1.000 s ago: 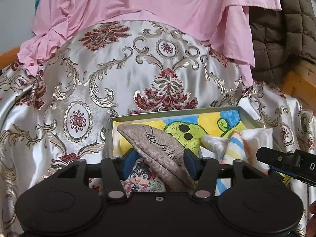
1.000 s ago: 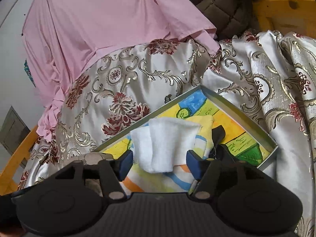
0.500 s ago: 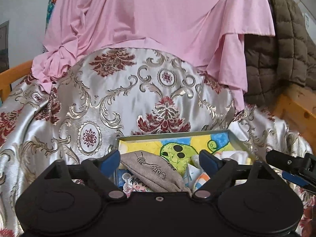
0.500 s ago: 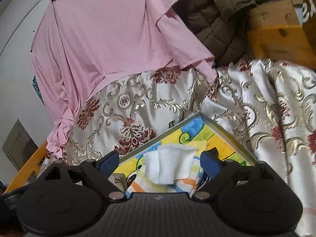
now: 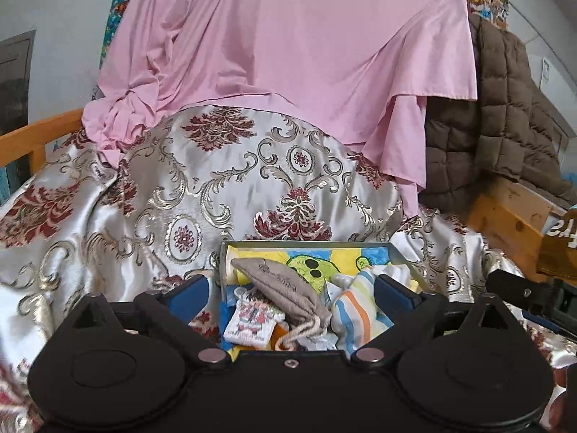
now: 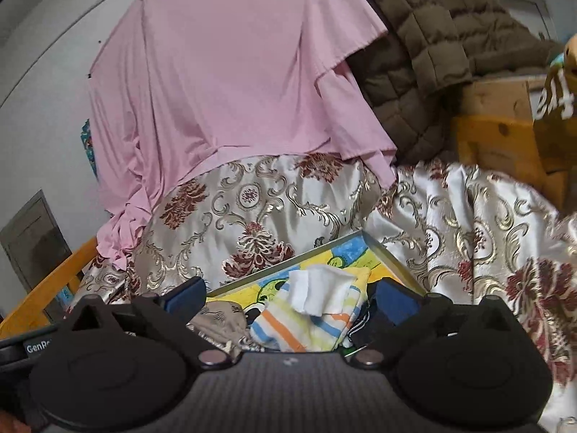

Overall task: Organize soft objects
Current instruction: 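Lower the pouch and white cloth into the tray and open both grippers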

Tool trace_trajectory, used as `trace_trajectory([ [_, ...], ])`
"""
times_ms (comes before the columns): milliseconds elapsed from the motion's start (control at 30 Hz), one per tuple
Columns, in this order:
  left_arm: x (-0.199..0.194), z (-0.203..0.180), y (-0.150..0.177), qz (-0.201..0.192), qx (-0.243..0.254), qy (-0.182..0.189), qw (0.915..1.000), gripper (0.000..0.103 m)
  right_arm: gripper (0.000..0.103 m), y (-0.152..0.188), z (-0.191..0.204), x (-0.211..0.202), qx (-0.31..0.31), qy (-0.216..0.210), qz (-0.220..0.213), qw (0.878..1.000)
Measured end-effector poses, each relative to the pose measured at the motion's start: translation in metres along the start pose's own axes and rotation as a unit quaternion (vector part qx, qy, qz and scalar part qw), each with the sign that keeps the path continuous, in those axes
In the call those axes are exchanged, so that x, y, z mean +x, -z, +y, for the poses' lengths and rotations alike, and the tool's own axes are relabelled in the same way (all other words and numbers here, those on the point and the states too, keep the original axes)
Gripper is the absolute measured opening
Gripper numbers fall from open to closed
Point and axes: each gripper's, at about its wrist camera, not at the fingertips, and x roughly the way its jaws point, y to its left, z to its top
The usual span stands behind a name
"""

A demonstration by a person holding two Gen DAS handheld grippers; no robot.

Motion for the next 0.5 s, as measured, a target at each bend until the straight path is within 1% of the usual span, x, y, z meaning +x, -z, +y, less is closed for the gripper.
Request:
trace_trajectory([
  [167,-0.034,0.011,0.013,-0.004,-0.025,0.007,0.9996,0.101,0.103,0.003,0.021,-0.032,-0.036,0.009,-0.013,0.999],
  [267,-0.053,0.016,0.019,-0.009,-0.034,0.011,0.9993,0.101,0.103,0.007,0.031,-0.050,-0.046,0.007,-0.016,0.999],
  [367,-0.073,0.019,0.025,-0.018,-0.048,0.026,0.9984,0.102,0.103,0.013,0.040,-0.067,-0.050,0.009,-0.019,0.999],
  [500,-0.097,0.020,0.033,-0.026,-0.047,0.026,0.9982,0.102,0.103,0.021,0.047,-0.087,-0.058,0.015,-0.021,0.998],
])
